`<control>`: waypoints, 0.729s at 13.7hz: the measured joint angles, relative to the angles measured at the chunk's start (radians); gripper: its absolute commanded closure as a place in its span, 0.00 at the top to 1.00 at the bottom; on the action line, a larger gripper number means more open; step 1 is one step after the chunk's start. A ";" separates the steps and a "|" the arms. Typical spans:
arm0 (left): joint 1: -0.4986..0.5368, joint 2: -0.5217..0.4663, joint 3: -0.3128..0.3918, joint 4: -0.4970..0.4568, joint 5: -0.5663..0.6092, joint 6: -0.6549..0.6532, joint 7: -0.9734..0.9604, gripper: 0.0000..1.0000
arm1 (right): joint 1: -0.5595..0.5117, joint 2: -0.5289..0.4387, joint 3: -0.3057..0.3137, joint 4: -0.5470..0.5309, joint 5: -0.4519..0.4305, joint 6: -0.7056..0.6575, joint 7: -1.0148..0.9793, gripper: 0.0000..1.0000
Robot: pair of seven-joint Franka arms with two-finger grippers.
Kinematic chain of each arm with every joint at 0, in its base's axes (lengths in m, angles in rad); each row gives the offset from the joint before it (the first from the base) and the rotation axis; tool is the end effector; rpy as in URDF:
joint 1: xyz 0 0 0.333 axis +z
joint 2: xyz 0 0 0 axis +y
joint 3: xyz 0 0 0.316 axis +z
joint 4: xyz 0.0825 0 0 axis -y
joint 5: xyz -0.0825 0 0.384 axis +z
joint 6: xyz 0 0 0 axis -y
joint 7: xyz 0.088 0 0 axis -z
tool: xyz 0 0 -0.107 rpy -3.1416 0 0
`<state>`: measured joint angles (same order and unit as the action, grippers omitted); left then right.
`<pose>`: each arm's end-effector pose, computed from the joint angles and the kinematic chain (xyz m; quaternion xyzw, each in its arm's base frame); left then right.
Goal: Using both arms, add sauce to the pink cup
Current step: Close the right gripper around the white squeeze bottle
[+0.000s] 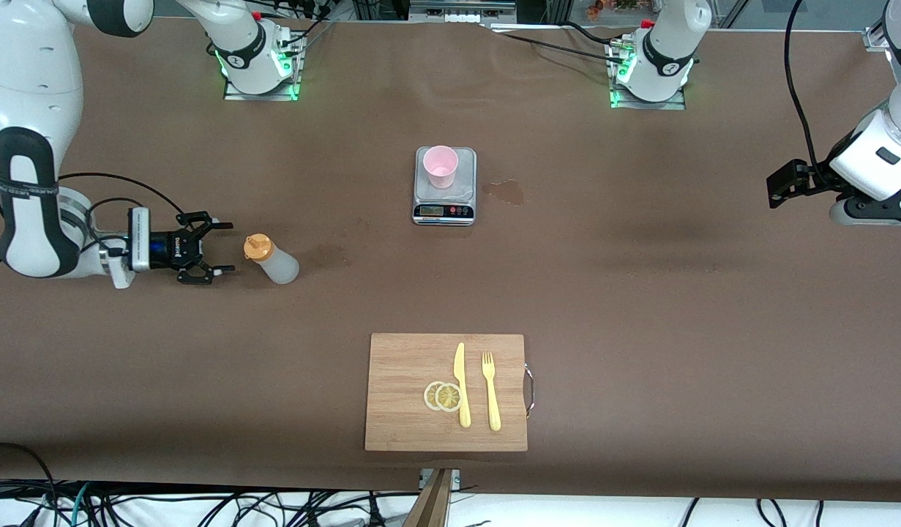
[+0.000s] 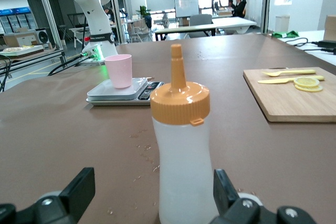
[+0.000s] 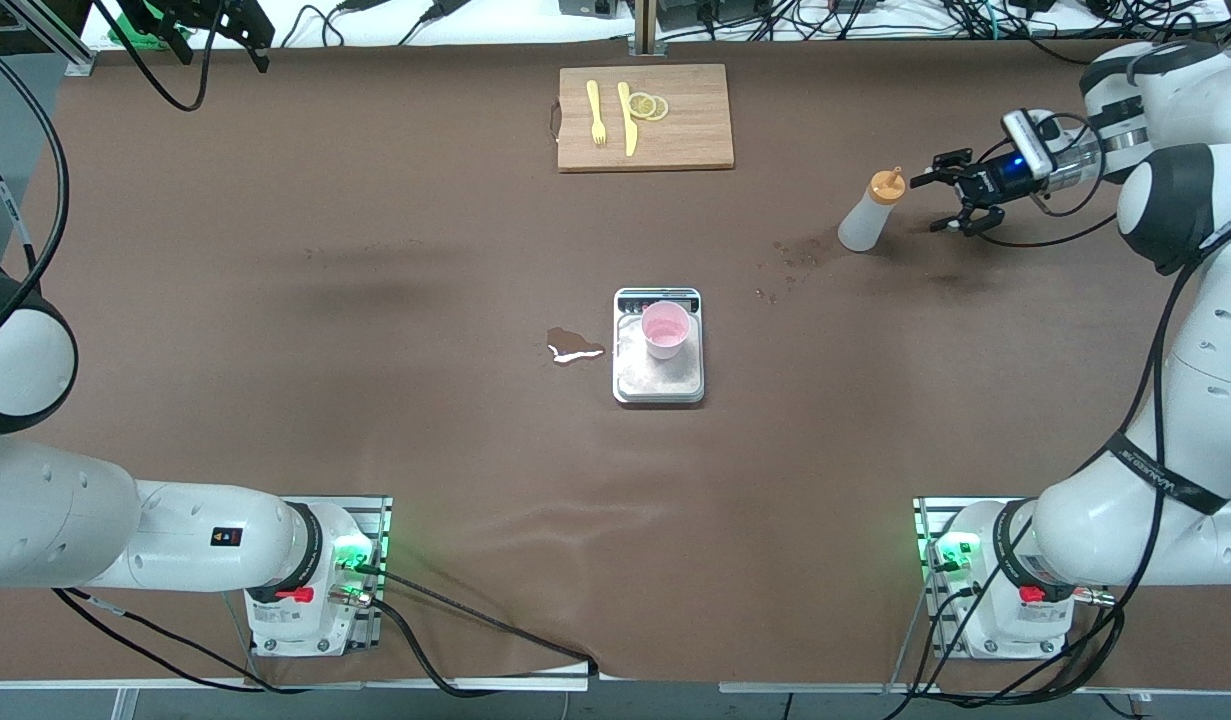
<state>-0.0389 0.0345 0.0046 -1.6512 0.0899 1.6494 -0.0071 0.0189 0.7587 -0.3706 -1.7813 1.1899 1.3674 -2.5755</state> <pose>0.5684 -0.0106 0.5742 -0.9987 0.0179 0.0172 0.0452 0.5670 -0.0748 0.1530 -0.5363 -0.5931 -0.3621 0.4791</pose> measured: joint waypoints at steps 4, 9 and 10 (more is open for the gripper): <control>0.000 0.013 -0.004 0.001 -0.106 0.044 0.000 1.00 | 0.022 0.066 0.030 0.000 0.098 0.000 -0.053 1.00; -0.001 0.056 -0.006 0.017 -0.090 0.091 -0.001 1.00 | 0.076 0.112 0.034 0.003 0.209 -0.003 -0.072 1.00; -0.001 0.059 -0.005 0.028 -0.088 0.092 -0.001 1.00 | 0.081 0.112 0.035 0.003 0.218 -0.004 -0.073 1.00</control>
<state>-0.0403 0.0939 -0.0007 -1.6236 0.0018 1.7409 -0.0077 0.0997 0.8710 -0.3360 -1.7786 1.4077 1.3631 -2.6489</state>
